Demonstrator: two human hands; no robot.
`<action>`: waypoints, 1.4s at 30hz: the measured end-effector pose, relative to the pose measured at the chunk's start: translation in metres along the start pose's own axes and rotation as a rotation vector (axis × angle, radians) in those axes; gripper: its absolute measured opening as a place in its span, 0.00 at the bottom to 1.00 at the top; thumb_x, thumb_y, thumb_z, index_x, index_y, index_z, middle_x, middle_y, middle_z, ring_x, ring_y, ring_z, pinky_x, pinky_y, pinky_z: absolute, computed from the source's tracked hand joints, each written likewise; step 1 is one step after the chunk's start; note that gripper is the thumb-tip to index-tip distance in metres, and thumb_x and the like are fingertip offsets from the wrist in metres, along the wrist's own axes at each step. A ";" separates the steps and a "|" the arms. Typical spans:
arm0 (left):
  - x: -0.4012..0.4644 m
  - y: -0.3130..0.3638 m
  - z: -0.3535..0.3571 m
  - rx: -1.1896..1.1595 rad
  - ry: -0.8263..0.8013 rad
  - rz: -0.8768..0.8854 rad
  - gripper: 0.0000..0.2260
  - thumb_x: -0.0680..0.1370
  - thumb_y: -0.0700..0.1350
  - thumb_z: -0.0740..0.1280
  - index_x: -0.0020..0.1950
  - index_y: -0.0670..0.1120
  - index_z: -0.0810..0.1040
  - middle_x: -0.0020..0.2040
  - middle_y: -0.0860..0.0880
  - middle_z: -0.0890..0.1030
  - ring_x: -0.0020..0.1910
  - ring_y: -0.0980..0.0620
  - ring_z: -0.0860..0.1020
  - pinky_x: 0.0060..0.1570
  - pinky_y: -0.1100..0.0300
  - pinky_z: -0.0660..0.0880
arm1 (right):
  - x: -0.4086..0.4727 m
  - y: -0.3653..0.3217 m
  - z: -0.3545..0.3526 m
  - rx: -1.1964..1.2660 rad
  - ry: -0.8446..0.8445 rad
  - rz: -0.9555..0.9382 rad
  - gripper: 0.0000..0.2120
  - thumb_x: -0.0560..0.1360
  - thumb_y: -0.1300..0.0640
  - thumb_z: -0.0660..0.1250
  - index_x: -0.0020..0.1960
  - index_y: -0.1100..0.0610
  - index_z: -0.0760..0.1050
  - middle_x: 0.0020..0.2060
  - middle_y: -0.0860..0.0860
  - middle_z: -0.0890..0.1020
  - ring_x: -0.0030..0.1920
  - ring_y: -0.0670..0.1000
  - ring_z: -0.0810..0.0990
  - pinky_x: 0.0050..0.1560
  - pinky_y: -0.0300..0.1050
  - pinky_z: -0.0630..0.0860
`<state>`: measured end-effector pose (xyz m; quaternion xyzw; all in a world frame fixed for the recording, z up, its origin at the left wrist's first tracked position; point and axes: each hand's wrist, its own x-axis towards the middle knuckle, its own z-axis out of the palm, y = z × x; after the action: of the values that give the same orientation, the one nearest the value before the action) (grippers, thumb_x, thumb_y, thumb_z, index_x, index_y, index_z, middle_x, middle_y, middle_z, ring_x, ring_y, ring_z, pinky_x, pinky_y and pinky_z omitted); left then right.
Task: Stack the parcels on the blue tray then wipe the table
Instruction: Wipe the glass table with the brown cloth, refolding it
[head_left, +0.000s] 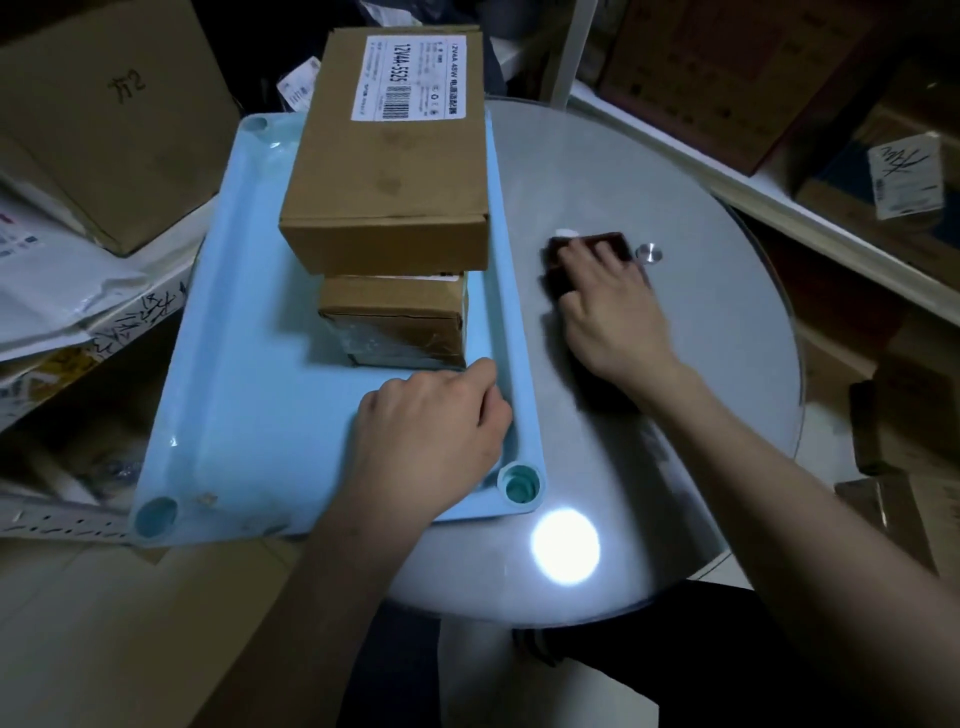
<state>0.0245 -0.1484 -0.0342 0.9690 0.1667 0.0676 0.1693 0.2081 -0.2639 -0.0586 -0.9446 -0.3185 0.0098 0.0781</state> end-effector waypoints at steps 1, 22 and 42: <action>0.000 0.001 0.000 0.001 -0.008 -0.002 0.10 0.78 0.52 0.55 0.40 0.48 0.63 0.38 0.48 0.79 0.35 0.40 0.68 0.35 0.53 0.66 | -0.014 -0.015 0.002 0.013 -0.017 -0.074 0.32 0.74 0.51 0.46 0.76 0.58 0.62 0.76 0.54 0.66 0.75 0.57 0.62 0.73 0.54 0.57; 0.000 0.002 -0.004 0.021 -0.038 0.026 0.11 0.80 0.52 0.54 0.40 0.48 0.62 0.33 0.51 0.69 0.35 0.40 0.68 0.36 0.53 0.63 | -0.116 -0.019 -0.007 0.024 -0.152 -0.283 0.32 0.75 0.52 0.48 0.79 0.52 0.58 0.78 0.47 0.61 0.78 0.50 0.56 0.77 0.52 0.53; 0.000 0.002 -0.004 -0.002 -0.037 0.040 0.11 0.79 0.51 0.55 0.39 0.48 0.63 0.29 0.51 0.66 0.35 0.41 0.69 0.37 0.53 0.66 | -0.138 -0.013 -0.009 0.096 -0.116 -0.236 0.32 0.74 0.51 0.48 0.78 0.52 0.60 0.77 0.46 0.61 0.78 0.49 0.57 0.77 0.50 0.51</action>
<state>0.0246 -0.1487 -0.0303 0.9731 0.1438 0.0532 0.1720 0.0907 -0.3382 -0.0521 -0.8936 -0.4306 0.0705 0.1052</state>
